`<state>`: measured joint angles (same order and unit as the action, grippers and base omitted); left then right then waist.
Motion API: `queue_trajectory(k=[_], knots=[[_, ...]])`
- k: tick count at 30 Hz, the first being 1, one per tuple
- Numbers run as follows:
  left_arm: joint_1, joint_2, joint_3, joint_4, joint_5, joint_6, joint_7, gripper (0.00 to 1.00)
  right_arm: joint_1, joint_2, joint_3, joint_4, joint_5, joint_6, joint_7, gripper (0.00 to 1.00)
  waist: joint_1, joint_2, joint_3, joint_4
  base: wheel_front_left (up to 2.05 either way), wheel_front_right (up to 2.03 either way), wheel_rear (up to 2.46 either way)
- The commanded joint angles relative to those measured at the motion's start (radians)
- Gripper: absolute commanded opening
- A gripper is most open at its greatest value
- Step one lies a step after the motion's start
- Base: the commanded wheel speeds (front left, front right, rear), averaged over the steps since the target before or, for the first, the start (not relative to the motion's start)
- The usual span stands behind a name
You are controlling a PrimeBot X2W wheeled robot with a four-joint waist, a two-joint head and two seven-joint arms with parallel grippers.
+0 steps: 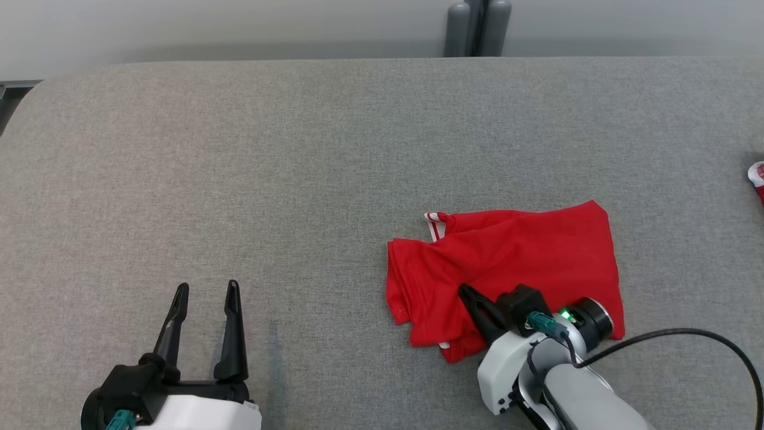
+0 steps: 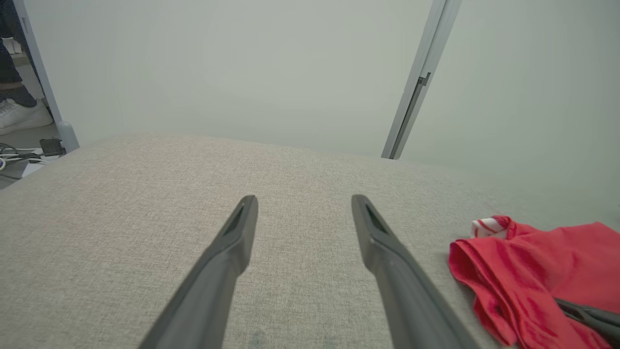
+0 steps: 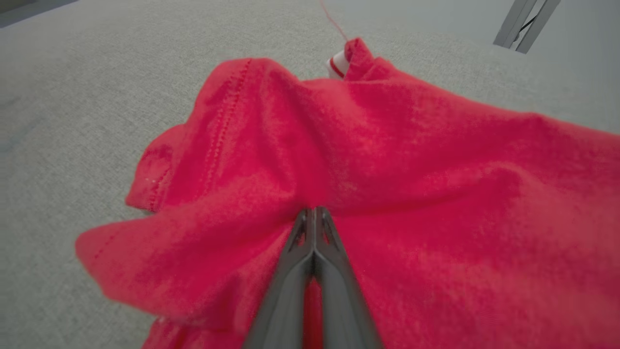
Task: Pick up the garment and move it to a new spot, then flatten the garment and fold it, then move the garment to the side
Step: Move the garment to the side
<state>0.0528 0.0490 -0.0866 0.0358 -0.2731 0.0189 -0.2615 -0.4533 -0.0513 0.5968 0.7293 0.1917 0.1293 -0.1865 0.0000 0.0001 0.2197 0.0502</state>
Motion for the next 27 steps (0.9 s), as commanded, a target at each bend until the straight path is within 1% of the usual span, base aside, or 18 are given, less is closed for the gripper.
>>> queue_trajectory(k=[1, 5, 6, 8, 10, 11, 12, 14, 16, 17, 18, 19, 20, 21, 24, 27], knots=[[-0.022, 0.004, 0.001, -0.002, 0.009, -0.001, -0.005, 1.0, -0.011, 0.001, 0.041, 0.019, 0.028, 0.003, 0.01, 0.0, 0.0, -0.0001, 0.002, 0.004, 0.0, 0.0, 0.0], [-0.021, 0.004, 0.004, -0.008, 0.006, 0.007, -0.005, 1.0, -0.031, -0.002, 0.096, 0.012, 0.085, 0.002, 0.017, 0.0, 0.0, -0.0001, 0.0, 0.001, 0.0, 0.0, 0.0], [-0.018, 0.003, 0.005, -0.011, 0.003, 0.007, -0.005, 1.0, -0.033, -0.001, 0.127, 0.003, 0.106, 0.002, 0.01, 0.04, 0.0, -0.0001, -0.003, -0.004, 0.0, 0.0, 0.0], [-0.012, 0.004, 0.008, -0.015, -0.001, 0.006, -0.005, 1.0, -0.027, 0.001, 0.176, -0.021, 0.137, 0.002, -0.004, 0.03, 0.0, -0.0001, -0.008, -0.013, 0.0, 0.0, 0.0], [-0.008, 0.004, 0.01, -0.017, -0.003, 0.006, -0.005, 1.0, -0.025, 0.0, 0.184, -0.032, 0.155, 0.002, -0.018, 0.03, 0.0, -0.0001, -0.013, -0.019, 0.0, 0.0, 0.0], [-0.004, 0.004, 0.014, -0.019, -0.005, 0.004, -0.005, 1.0, -0.023, -0.003, 0.187, -0.043, 0.17, 0.002, -0.034, 0.0, 0.0, -0.0001, -0.018, -0.025, 0.0, 0.0, 0.0], [0.0, 0.004, 0.018, -0.022, -0.007, 0.002, -0.005, 1.0, -0.02, -0.004, 0.191, -0.053, 0.179, 0.001, -0.046, 0.0, 0.0, -0.0001, -0.023, -0.033, 0.0, 0.0, 0.0], [0.007, 0.004, 0.03, -0.03, -0.006, 0.002, -0.005, 1.0, -0.01, -0.004, 0.168, -0.076, 0.19, 0.001, -0.067, 0.0, 0.0, -0.0001, -0.031, -0.053, 0.0, 0.0, 0.0], [0.015, 0.003, 0.039, -0.036, -0.001, -0.007, -0.005, 1.0, 0.004, -0.017, 0.115, -0.112, 0.182, 0.001, -0.077, 0.09, 0.0, -0.0001, -0.041, -0.073, 0.0, 0.0, 0.0], [0.018, 0.004, 0.044, -0.037, 0.005, -0.01, -0.005, 1.0, 0.014, -0.028, 0.073, -0.155, 0.17, 0.001, -0.08, 0.13, 0.0, -0.0001, -0.044, -0.083, 0.0, 0.0, 0.0], [0.016, 0.003, 0.05, -0.041, 0.007, -0.011, -0.005, 1.0, 0.03, -0.04, 0.019, -0.209, 0.155, 0.001, -0.079, 0.29, 0.0, -0.0001, -0.048, -0.092, 0.0, 0.0, 0.0], [0.016, 0.004, 0.056, -0.043, 0.009, -0.013, -0.005, 1.0, 0.062, -0.056, -0.035, -0.262, 0.135, 0.001, -0.079, 0.42, 0.0, -0.0001, -0.052, -0.101, 0.0, 0.0, 0.0], [0.015, 0.004, 0.059, -0.046, 0.013, -0.018, -0.005, 1.0, 0.096, -0.07, -0.091, -0.319, 0.115, 0.001, -0.078, 0.62, 0.0, -0.0001, -0.055, -0.11, 0.0, 0.0, 0.0], [0.014, 0.003, 0.063, -0.049, 0.012, -0.02, -0.005, 1.0, 0.129, -0.082, -0.158, -0.375, 0.096, 0.001, -0.079, 1.0, 0.0, -0.0001, -0.059, -0.118, 0.0, 0.0, 0.0], [0.016, 0.004, 0.076, -0.049, 0.015, -0.03, -0.005, 1.0, 0.231, -0.115, -0.332, -0.502, 0.039, 0.001, -0.079, 1.0, 0.0, -0.0001, -0.072, -0.139, 0.0, 0.0, 0.0], [0.028, 0.004, 0.084, -0.044, 0.022, -0.036, -0.005, 1.0, 0.326, -0.128, -0.492, -0.571, -0.008, 0.001, -0.079, 1.0, 0.0, -0.0001, -0.091, -0.154, 0.0, 0.0, 0.0]])
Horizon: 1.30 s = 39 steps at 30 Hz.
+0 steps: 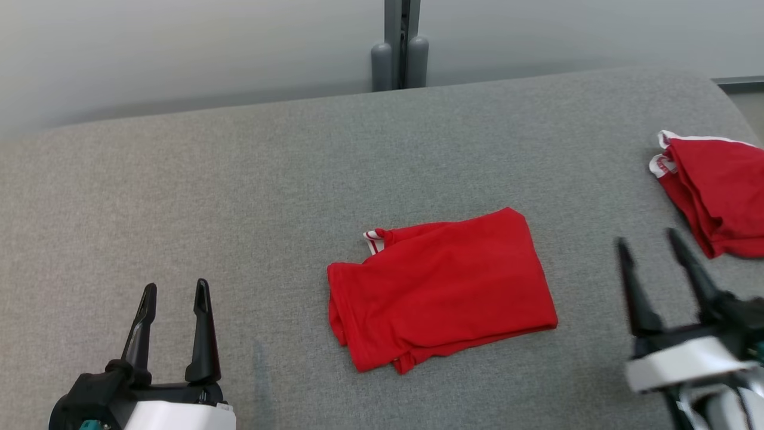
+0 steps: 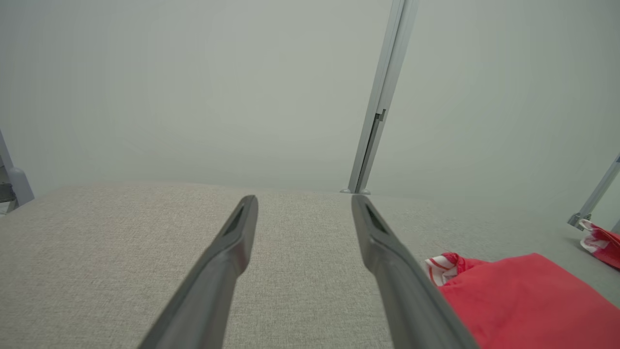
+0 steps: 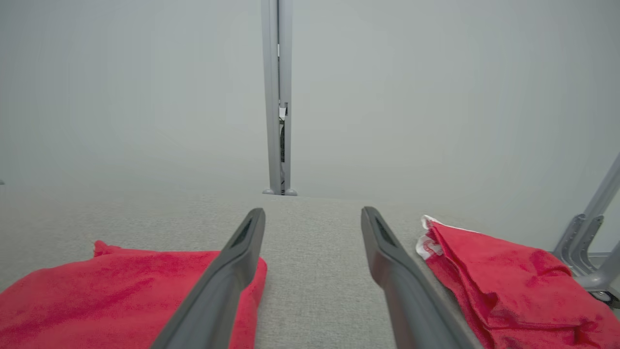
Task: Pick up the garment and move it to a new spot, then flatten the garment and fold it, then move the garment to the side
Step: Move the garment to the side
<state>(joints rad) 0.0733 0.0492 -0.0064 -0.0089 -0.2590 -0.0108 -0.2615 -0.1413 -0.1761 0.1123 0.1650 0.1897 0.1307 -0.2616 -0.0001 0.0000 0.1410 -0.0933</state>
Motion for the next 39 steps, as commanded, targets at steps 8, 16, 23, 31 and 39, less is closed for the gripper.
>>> queue_trajectory(k=[8, 16, 23, 31, 39], knots=[[0.062, 0.004, 0.013, 0.018, 0.041, -0.013, -0.005, 1.0, 0.176, 0.004, -0.232, -0.027, -0.044, 0.0, -0.004, 1.0, 0.0001, 0.0, -0.074, -0.011, 0.0, 0.0, 0.0], [0.121, 0.004, 0.027, 0.063, 0.063, -0.012, -0.005, 1.0, 0.228, 0.017, -0.183, -0.009, -0.035, 0.0, -0.004, 1.0, 0.0001, 0.0, -0.125, 0.026, 0.0, 0.0, 0.0], [0.128, 0.003, 0.027, 0.063, 0.064, -0.009, -0.005, 1.0, 0.208, 0.015, -0.104, -0.005, -0.026, 0.0, -0.004, 1.0, 0.0001, 0.0, -0.135, 0.071, 0.0, 0.0, 0.0], [0.102, 0.004, 0.015, 0.065, 0.06, -0.007, -0.005, 1.0, 0.178, 0.015, -0.075, -0.01, -0.024, 0.0, -0.004, 1.0, 0.0001, 0.0, -0.129, 0.095, 0.0, 0.0, 0.0], [0.085, 0.004, 0.006, 0.064, 0.058, -0.008, -0.005, 1.0, 0.163, 0.016, -0.069, -0.014, -0.02, 0.0, -0.004, 1.0, 0.0001, 0.0, -0.122, 0.093, 0.0, 0.0, 0.0]])
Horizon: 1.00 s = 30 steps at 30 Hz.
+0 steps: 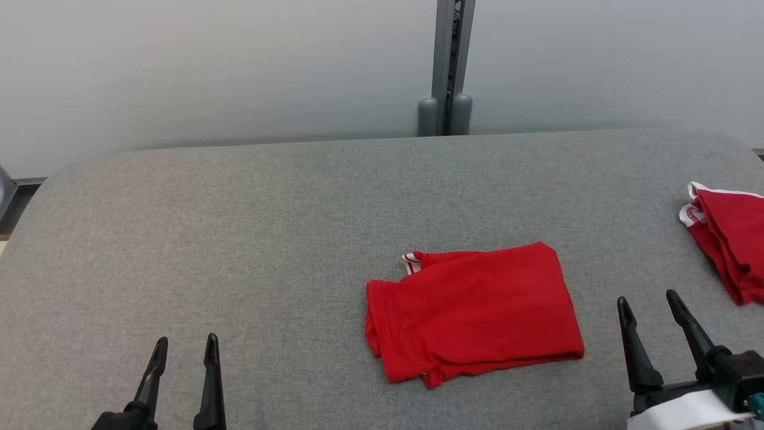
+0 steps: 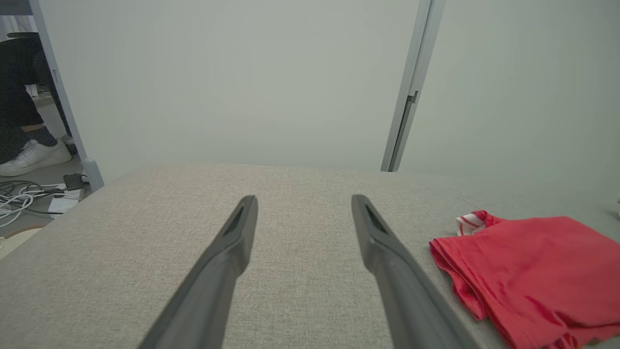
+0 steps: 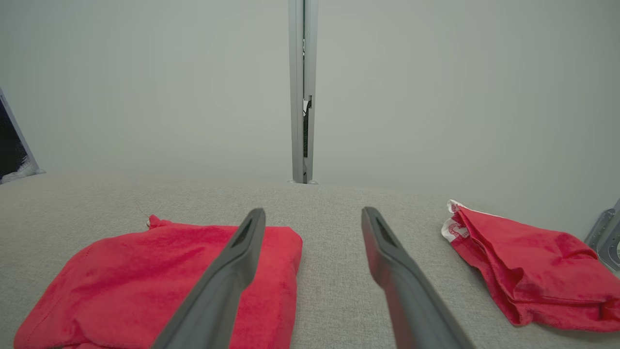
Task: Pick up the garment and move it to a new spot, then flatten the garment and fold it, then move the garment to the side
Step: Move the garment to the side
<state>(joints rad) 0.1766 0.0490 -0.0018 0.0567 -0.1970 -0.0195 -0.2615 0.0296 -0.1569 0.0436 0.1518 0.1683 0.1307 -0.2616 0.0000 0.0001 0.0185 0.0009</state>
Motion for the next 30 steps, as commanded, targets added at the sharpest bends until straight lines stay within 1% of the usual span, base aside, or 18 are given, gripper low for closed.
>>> queue_trajectory(k=[1, 6, 9, 11, 13, 15, 18, 21, 25, 26, 27, 28, 30], knots=[[-0.02, 0.004, 0.002, -0.003, -0.004, 0.0, -0.005, 1.0, -0.011, -0.004, -0.001, -0.004, 0.002, 0.0, -0.004, 1.0, 0.0, -0.0001, 0.002, -0.003, 0.0, 0.0, 0.0], [-0.035, 0.004, -0.003, -0.01, -0.005, 0.001, -0.005, 1.0, -0.038, 0.001, -0.017, -0.006, 0.031, 0.0, -0.004, 1.0, 0.0, -0.0001, 0.031, -0.012, 0.0, 0.0, 0.0], [-0.055, 0.004, -0.013, -0.012, -0.003, 0.0, -0.005, 1.0, -0.088, -0.015, 0.01, 0.084, 0.085, 0.0, -0.003, 1.0, 0.0, -0.0001, 0.066, -0.01, 0.0, 0.0, 0.0], [-0.076, 0.004, -0.023, -0.013, 0.0, -0.001, -0.005, 1.0, -0.15, -0.026, 0.04, 0.156, 0.155, 0.0, 0.056, 1.0, 0.0, -0.0001, 0.095, -0.003, 0.0, 0.0, 0.0], [-0.093, 0.004, -0.032, -0.012, 0.002, 0.0, -0.005, 1.0, -0.212, -0.044, 0.094, 0.208, 0.236, 0.0, 0.146, 1.0, 0.0, -0.0001, 0.122, 0.009, 0.0, 0.0, 0.0], [-0.109, 0.004, -0.039, -0.01, -0.001, 0.005, -0.005, 1.0, -0.261, -0.066, 0.144, 0.239, 0.319, 0.0, 0.233, 1.0, 0.0, -0.0001, 0.147, 0.022, 0.0, 0.0, 0.0], [-0.128, 0.003, -0.056, -0.008, -0.008, 0.013, -0.005, 1.0, -0.321, -0.106, 0.205, 0.282, 0.408, 0.0, 0.339, 1.0, 0.0, -0.0001, 0.177, 0.041, 0.0, 0.0, 0.0], [-0.136, 0.004, -0.072, -0.008, -0.013, 0.021, -0.005, 1.0, -0.371, -0.128, 0.231, 0.335, 0.462, 0.0, 0.399, 1.0, 0.0, -0.0001, 0.201, 0.056, 0.0, 0.0, 0.0], [-0.154, 0.004, -0.087, -0.012, -0.015, 0.029, -0.005, 1.0, -0.419, -0.129, 0.269, 0.381, 0.547, 0.0, 0.449, 1.0, 0.0, -0.0001, 0.224, 0.071, 0.0, 0.0, 0.0], [-0.155, 0.004, -0.089, -0.014, -0.016, 0.031, -0.005, 1.0, -0.432, -0.137, 0.294, 0.394, 0.59, 0.0, 0.475, 0.76, 0.0, -0.0001, 0.231, 0.074, 0.0, 0.0, 0.0], [-0.158, 0.003, -0.089, -0.015, -0.016, 0.032, -0.005, 1.0, -0.439, -0.141, 0.306, 0.389, 0.613, 0.0, 0.479, 0.31, 0.0, -0.0001, 0.234, 0.073, 0.0, 0.0, 0.0], [-0.162, 0.004, -0.086, -0.018, -0.016, 0.037, -0.005, 1.0, -0.448, -0.145, 0.309, 0.385, 0.639, 0.0, 0.479, 0.0, 0.0, -0.0001, 0.238, 0.07, 0.0, 0.0, 0.0], [-0.166, 0.004, -0.08, -0.029, -0.017, 0.043, -0.005, 1.0, -0.464, -0.161, 0.309, 0.372, 0.683, 0.0, 0.473, 0.0, 0.0, -0.0001, 0.246, 0.053, 0.0, 0.0, 0.0]])
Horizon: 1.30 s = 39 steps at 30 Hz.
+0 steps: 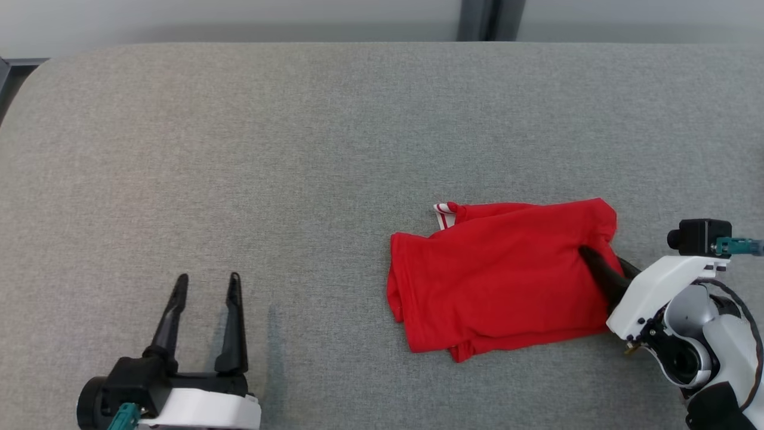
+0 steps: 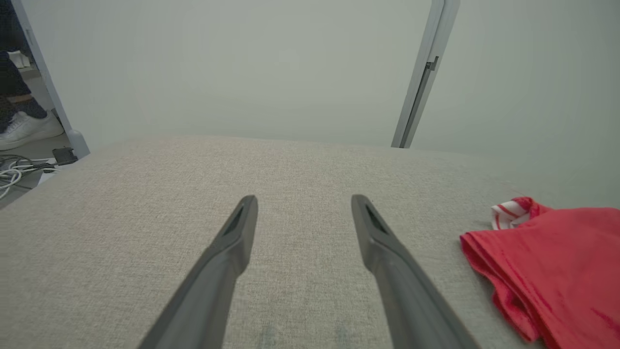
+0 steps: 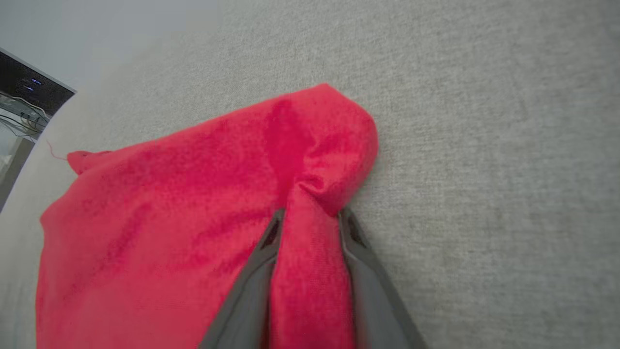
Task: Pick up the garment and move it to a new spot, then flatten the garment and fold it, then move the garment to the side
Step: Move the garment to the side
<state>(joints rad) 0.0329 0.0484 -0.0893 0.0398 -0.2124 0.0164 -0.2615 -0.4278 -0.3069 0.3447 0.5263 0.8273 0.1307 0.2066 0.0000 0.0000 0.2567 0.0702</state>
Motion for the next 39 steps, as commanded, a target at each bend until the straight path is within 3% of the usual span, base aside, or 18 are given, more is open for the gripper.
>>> queue_trajectory(k=[1, 6, 11, 15, 20, 34, 35, 36, 37, 39], knots=[[-0.022, 0.004, 0.008, -0.012, -0.001, 0.007, -0.005, 1.0, -0.007, -0.011, 0.008, -0.002, 0.024, 0.0, 0.005, 0.0, 0.0, 0.0, 0.008, -0.016, 0.0, 0.0, 0.0], [-0.017, 0.004, 0.017, -0.022, 0.012, 0.004, -0.005, 1.0, -0.061, -0.079, 0.009, -0.041, 0.093, 0.0, -0.013, 0.0, 0.0, 0.0, 0.033, -0.106, 0.0, 0.0, 0.0], [-0.04, 0.004, 0.021, -0.018, 0.035, -0.013, -0.005, 1.0, -0.163, -0.184, -0.001, -0.063, 0.084, 0.0, -0.019, 0.0, 0.0, 0.0, 0.064, -0.206, 0.0, 0.0, 0.0], [-0.068, 0.005, 0.014, -0.012, 0.056, -0.029, -0.005, 1.0, -0.253, -0.261, -0.009, -0.086, 0.072, 0.0, 0.005, 0.0, 0.0, 0.0, 0.084, -0.25, 0.0, 0.0, 0.0], [-0.093, 0.005, 0.017, -0.004, 0.079, -0.044, -0.005, 1.0, -0.346, -0.335, -0.026, -0.077, 0.054, 0.0, 0.051, 0.0, 0.0, 0.0, 0.11, -0.265, 0.0, 0.0, 0.0], [-0.083, 0.004, 0.027, -0.007, 0.097, -0.05, -0.005, 1.0, -0.472, -0.443, -0.08, 0.076, -0.001, 0.0, 0.137, 0.0, 0.0, 0.0, 0.155, -0.231, 0.0, 0.0, 0.0], [-0.082, 0.004, 0.028, -0.006, 0.097, -0.05, -0.005, 1.0, -0.476, -0.447, -0.085, 0.097, -0.016, 0.0, 0.13, 0.11, 0.0, 0.0, 0.156, -0.231, 0.0, 0.0, 0.0], [-0.08, 0.004, 0.029, -0.007, 0.098, -0.05, -0.005, 1.0, -0.481, -0.454, -0.09, 0.117, -0.038, 0.0, 0.115, 0.31, 0.0, 0.0, 0.156, -0.231, 0.0, 0.0, 0.0], [-0.079, 0.004, 0.029, -0.007, 0.099, -0.05, -0.005, 1.0, -0.488, -0.465, -0.094, 0.141, -0.071, 0.0, 0.096, 1.0, 0.0, 0.0, 0.157, -0.231, 0.0, 0.0, 0.0], [-0.079, 0.004, 0.032, -0.008, 0.101, -0.052, -0.005, 1.0, -0.496, -0.479, -0.09, 0.192, -0.156, 0.0, 0.057, 1.0, 0.0, 0.0, 0.158, -0.233, 0.0, 0.0, 0.0]])
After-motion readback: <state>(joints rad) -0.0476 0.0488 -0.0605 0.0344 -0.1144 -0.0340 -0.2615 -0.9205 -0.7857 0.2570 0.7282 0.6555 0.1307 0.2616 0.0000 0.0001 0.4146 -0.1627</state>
